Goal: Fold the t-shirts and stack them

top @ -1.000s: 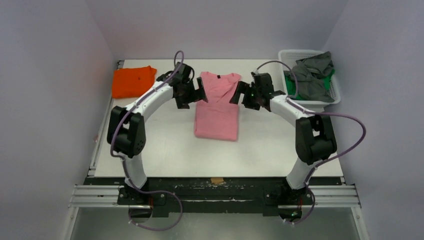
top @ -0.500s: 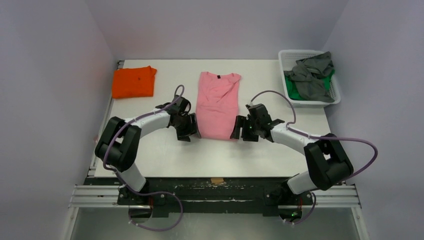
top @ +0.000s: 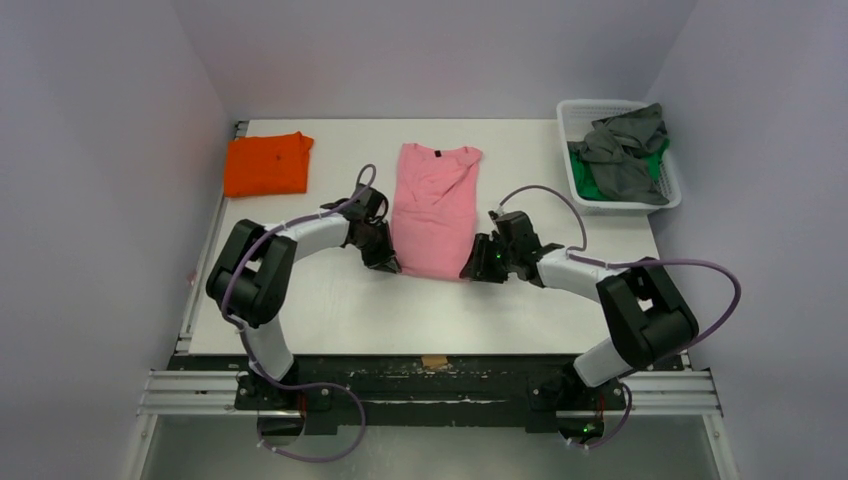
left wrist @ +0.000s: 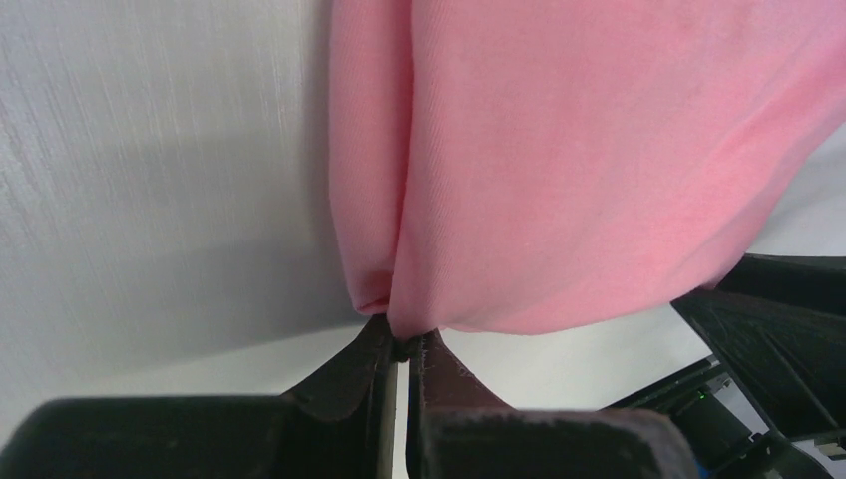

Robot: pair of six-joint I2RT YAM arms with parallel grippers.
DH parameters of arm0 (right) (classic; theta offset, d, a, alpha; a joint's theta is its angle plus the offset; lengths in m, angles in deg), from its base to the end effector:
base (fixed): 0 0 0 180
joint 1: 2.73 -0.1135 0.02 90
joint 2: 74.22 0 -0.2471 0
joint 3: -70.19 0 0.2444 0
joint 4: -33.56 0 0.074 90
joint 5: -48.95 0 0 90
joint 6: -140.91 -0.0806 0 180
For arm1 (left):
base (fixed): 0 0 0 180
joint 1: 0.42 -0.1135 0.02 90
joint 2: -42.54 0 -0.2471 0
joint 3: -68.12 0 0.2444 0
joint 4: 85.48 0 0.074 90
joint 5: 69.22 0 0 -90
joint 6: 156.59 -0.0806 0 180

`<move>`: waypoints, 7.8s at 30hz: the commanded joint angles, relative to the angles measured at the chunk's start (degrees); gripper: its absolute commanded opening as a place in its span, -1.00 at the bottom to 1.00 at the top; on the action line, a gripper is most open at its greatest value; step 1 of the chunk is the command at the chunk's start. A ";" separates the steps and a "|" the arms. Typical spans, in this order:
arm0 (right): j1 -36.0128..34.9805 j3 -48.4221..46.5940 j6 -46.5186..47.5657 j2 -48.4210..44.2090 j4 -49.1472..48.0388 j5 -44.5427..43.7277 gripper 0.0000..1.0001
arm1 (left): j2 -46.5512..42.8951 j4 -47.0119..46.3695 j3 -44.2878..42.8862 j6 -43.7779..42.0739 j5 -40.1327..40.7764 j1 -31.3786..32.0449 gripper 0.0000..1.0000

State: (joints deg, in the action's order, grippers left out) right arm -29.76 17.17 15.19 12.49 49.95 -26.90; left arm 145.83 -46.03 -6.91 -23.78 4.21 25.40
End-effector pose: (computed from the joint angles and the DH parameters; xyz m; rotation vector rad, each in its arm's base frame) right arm 0.2643 0.1570 0.1079 0.0791 2.5690 0.7576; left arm 0.3045 -0.1729 0.0983 -0.3469 2.8874 -0.6725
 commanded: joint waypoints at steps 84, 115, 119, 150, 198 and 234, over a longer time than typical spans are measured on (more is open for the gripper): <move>13.60 -39.60 6.40 17.40 11.28 -10.84 0.81 | 9.78 13.78 -35.62 -6.48 10.23 -5.21 0.96; 13.69 -11.41 3.50 -20.42 16.11 -19.71 0.98 | 22.13 14.11 -36.17 -6.56 7.77 -2.36 -1.00; 13.71 -10.52 3.87 -22.50 16.03 -21.31 0.98 | 20.18 16.32 -36.96 -9.19 14.40 -2.41 -1.00; 13.69 -9.31 4.78 -24.68 15.52 -29.08 0.98 | 26.41 14.38 -69.56 -51.51 57.66 -14.16 -1.00; 13.67 -11.32 4.26 -19.88 17.13 -32.51 0.98 | 35.44 13.51 -82.10 -41.47 46.31 -34.57 -0.40; 13.72 8.35 -0.57 -52.66 31.53 -31.02 0.98 | -48.86 9.48 19.62 0.27 40.24 10.01 1.00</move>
State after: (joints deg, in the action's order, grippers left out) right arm -15.94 25.63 14.88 -39.40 81.46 -56.61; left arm 100.69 -36.74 12.24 -27.82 34.57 32.85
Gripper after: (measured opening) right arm 0.987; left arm 0.998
